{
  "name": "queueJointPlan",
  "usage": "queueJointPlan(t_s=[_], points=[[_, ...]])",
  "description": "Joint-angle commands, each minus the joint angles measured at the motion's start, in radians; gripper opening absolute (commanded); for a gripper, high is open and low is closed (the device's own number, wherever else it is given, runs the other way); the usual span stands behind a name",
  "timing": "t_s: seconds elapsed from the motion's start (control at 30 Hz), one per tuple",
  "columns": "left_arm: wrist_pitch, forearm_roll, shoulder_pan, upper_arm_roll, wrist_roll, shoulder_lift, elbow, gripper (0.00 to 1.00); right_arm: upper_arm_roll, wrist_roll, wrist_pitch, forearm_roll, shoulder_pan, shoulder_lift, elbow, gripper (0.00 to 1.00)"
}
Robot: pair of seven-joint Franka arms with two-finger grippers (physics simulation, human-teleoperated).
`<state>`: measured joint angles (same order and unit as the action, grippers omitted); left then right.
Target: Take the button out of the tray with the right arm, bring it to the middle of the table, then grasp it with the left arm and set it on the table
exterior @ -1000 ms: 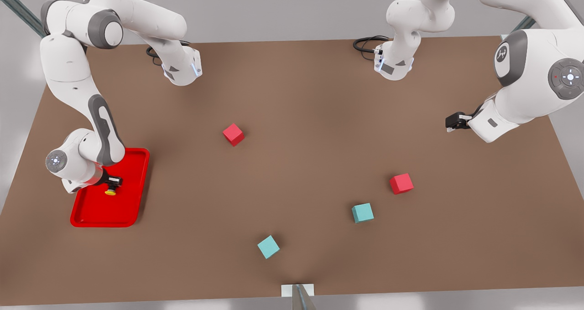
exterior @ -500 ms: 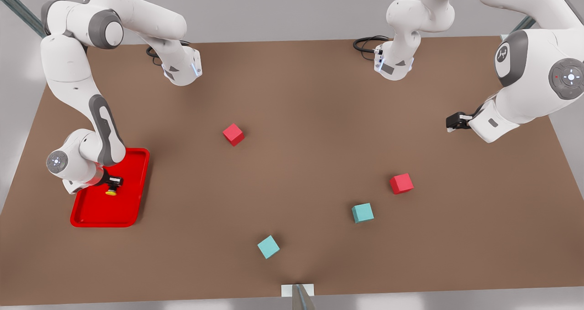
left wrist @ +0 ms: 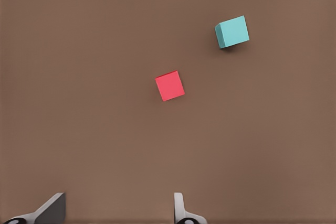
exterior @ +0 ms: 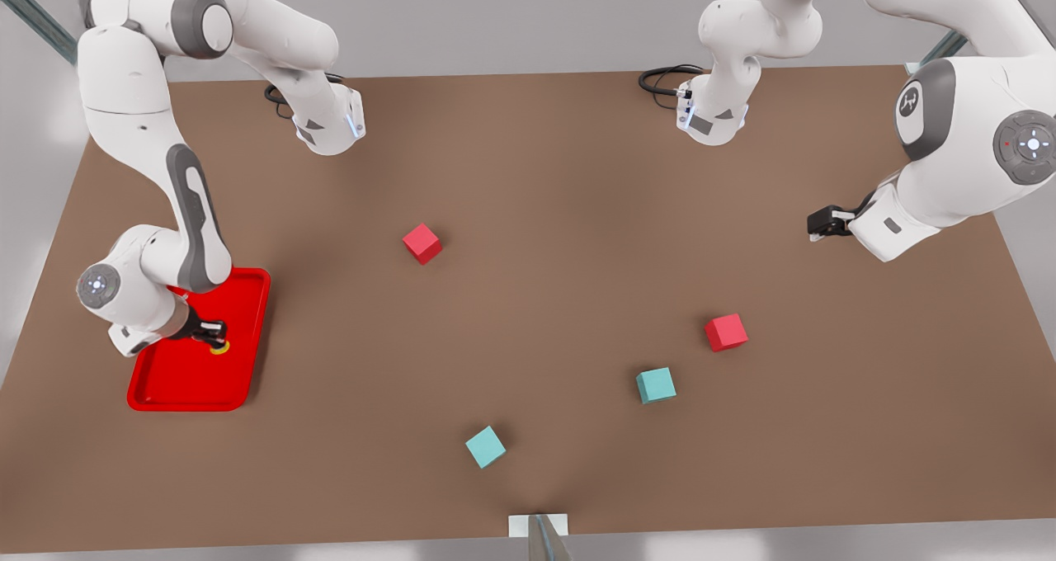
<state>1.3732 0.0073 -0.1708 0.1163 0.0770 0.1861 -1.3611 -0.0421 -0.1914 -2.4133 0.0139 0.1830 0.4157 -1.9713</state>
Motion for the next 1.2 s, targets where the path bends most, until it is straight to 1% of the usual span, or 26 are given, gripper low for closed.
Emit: queueJointPlan(t_s=[0.0,0.03,0.13,0.33,0.4,0.47,0.6,0.63,0.67,0.7,0.73,0.77,0.8,0.83,0.87,0.9,0.97,1.0,1.03,1.07,1.1,1.17], points=[[0.000,0.000,0.001,0.000,0.001,0.000,0.000,1.00,0.001,0.009,0.010,-0.003,-0.065,-0.051,0.000,0.54],[0.000,0.000,0.001,0.000,0.001,0.000,0.000,1.00,0.001,0.044,0.010,-0.003,-0.132,-0.086,0.003,0.54],[-0.002,0.000,-0.001,0.000,0.000,0.000,0.000,1.00,0.001,0.116,0.008,-0.028,-0.269,-0.097,0.048,0.53],[-0.002,0.000,0.001,0.002,0.001,0.012,0.000,1.00,0.001,0.378,0.006,-0.046,-0.458,-0.095,0.083,0.53],[-0.002,0.000,0.001,0.002,0.001,0.023,0.000,1.00,0.001,0.493,0.006,-0.078,-0.579,-0.086,0.161,0.53],[-0.002,0.000,0.001,0.002,0.001,0.026,0.000,1.00,0.001,0.570,0.006,-0.088,-0.674,-0.049,0.224,0.53],[-0.002,0.000,0.001,0.002,0.001,0.024,0.000,1.00,-0.001,0.708,0.002,-0.118,-0.829,0.087,0.391,0.53],[0.000,0.000,0.001,0.003,0.001,0.026,0.000,1.00,-0.001,0.828,-0.023,-0.118,-0.884,0.112,0.427,0.52],[0.000,0.000,0.001,0.003,0.001,0.024,0.000,1.00,-0.001,0.964,-0.024,-0.117,-0.924,0.129,0.454,0.55],[0.000,0.000,0.001,0.003,0.001,0.026,0.000,1.00,0.002,1.044,-0.015,-0.123,-0.925,0.124,0.454,0.58],[0.000,0.000,0.001,0.003,0.001,0.026,0.000,1.00,0.018,1.044,0.063,-0.123,-0.909,0.109,0.447,0.63],[0.000,0.000,0.001,0.003,0.001,0.026,0.000,1.00,0.019,1.001,0.143,-0.121,-0.870,0.083,0.436,0.73],[0.000,0.000,0.001,0.003,0.001,0.026,0.000,1.00,0.019,0.937,0.213,-0.121,-0.817,0.069,0.434,0.90],[0.000,0.000,0.002,0.003,0.001,0.026,0.000,1.00,0.019,0.697,0.336,-0.120,-0.688,0.048,0.434,1.00],[0.003,0.000,0.001,0.003,0.000,0.030,0.000,1.00,0.019,0.315,0.491,-0.118,-0.513,0.041,0.474,1.00],[0.010,0.000,-0.007,0.003,-0.006,0.049,0.000,1.00,0.011,0.087,0.611,-0.078,-0.384,0.041,0.542,1.00],[0.017,-0.009,-0.010,-0.004,-0.011,0.073,0.002,1.00,0.011,0.099,0.763,-0.072,-0.232,0.061,0.555,1.00],[0.020,-0.010,-0.010,-0.004,-0.011,0.081,0.002,1.00,0.010,0.055,0.833,-0.029,-0.149,0.104,0.586,1.00],[0.024,-0.033,-0.012,-0.021,-0.057,0.098,0.002,1.00,0.011,0.000,0.849,0.052,-0.077,0.104,0.621,1.00],[0.041,-0.059,-0.061,-0.029,-0.189,0.118,0.002,1.00,0.011,-0.057,0.884,0.058,-0.057,0.103,0.664,1.00],[0.056,-0.062,-0.151,-0.029,-0.468,0.153,0.004,1.00,0.011,-0.065,0.990,0.060,-0.030,0.103,0.785,1.00],[0.187,-0.084,-0.308,-0.030,-1.097,0.274,0.014,1.00,0.008,-0.175,0.993,0.061,0.007,0.104,0.825,1.00]])
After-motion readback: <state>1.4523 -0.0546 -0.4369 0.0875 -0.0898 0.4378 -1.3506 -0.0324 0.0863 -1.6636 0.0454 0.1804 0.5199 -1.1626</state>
